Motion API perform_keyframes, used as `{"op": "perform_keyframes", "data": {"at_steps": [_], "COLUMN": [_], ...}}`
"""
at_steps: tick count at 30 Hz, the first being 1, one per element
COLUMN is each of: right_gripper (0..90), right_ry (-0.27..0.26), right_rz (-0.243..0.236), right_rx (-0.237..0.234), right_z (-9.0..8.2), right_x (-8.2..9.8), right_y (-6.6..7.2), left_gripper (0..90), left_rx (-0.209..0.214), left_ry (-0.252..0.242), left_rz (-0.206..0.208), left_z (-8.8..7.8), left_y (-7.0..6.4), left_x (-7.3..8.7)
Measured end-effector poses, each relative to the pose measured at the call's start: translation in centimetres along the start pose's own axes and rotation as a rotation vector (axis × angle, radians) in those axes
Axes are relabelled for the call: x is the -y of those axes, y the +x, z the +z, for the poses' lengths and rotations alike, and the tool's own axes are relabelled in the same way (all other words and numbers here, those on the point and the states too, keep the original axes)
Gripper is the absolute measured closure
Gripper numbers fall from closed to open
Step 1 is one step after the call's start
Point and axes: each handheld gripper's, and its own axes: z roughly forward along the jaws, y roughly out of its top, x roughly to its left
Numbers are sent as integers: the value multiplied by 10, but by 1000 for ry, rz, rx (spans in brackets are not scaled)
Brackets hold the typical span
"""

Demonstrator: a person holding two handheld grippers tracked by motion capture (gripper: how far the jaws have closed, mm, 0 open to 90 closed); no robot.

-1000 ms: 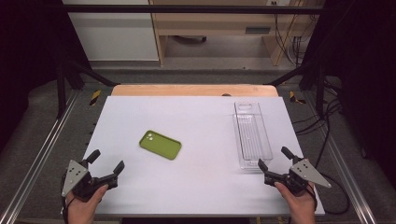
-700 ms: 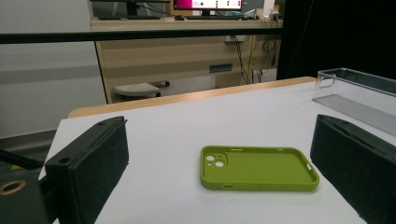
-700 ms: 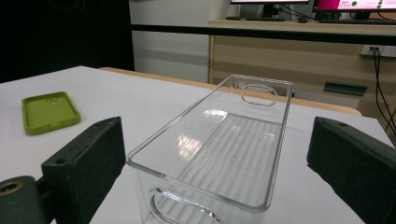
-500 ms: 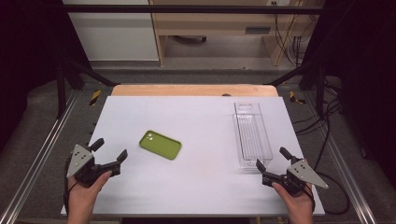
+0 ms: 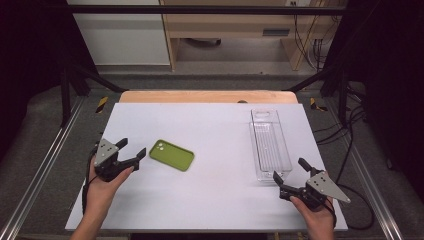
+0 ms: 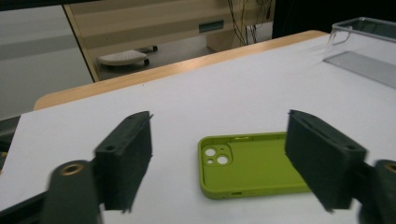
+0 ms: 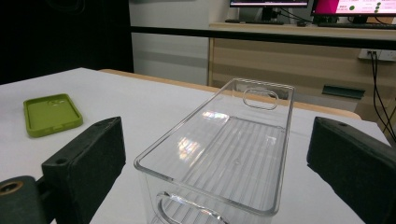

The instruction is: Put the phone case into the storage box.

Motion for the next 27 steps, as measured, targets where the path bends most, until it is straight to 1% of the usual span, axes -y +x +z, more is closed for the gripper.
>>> {"op": "perform_keyframes", "data": {"at_steps": [1, 2, 3, 4, 5, 6, 7, 8, 9, 11, 12, 13, 14, 15, 17, 18, 19, 20, 22, 26, 27], "right_gripper": [49, 49, 49, 49, 50, 50, 51, 51, 52, 53, 54, 54, 58, 58, 62, 62, 63, 63, 62, 63, 63], "right_ry": [0, 2, 2, 3, 2, 3, 3, 0, 0, 0, 0, 0, 1, 1, -5, -7, -8, -9, -5, -8, -9], "right_rz": [0, -1, -1, -6, -6, -6, -5, -8, -9, -5, -6, -6, -2, -2, -6, -11, -10, -10, -6, -9, -8], "right_rx": [0, 0, 0, 2, 1, 1, 1, 2, 3, 4, 4, 4, 4, 4, 6, 8, 8, 8, 9, 8, 7], "right_z": [0, 0, 0, 0, 0, 0, 0, 0, -1, -1, -1, -1, 0, 0, 0, -1, -1, -1, 0, 0, 0], "right_x": [0, 0, 0, 0, 0, 0, 0, 0, 0, 0, 0, 0, 0, 0, -1, -1, -1, -1, -1, -2, -2], "right_y": [0, 0, 0, 1, 1, 1, 1, 1, 1, 1, 0, 0, 1, 1, 1, 1, 1, 1, 1, 2, 3], "left_gripper": [341, 377, 413, 466, 495, 529, 557, 614, 655, 717, 749, 767, 795, 811, 861, 879, 891, 896, 898, 900, 900], "left_rx": [0, 1, 1, 14, 14, 25, 25, 41, 43, 41, 33, 33, 8, 8, 8, 7, 7, -3, -14, -24, -31], "left_ry": [0, 13, 13, 38, 38, 68, 68, 81, 88, 88, 90, 90, 115, 115, 119, 120, 120, 131, 144, 166, 180], "left_rz": [0, -8, -8, -22, -22, -15, -15, -9, -5, -4, -10, -10, -28, -28, -55, -61, -61, -49, -52, -45, -43], "left_z": [0, 7, 7, 13, 13, 21, 21, 25, 31, 33, 37, 37, 42, 42, 50, 52, 52, 55, 59, 64, 65], "left_y": [0, 1, 1, 1, 1, 2, 2, 3, 4, 4, 6, 6, 8, 8, 11, 13, 13, 15, 17, 21, 22], "left_x": [0, -1, -1, -1, -1, -2, -2, -3, -4, -5, -6, -6, -6, -6, -4, -3, -3, -3, -4, -6, -7]}}
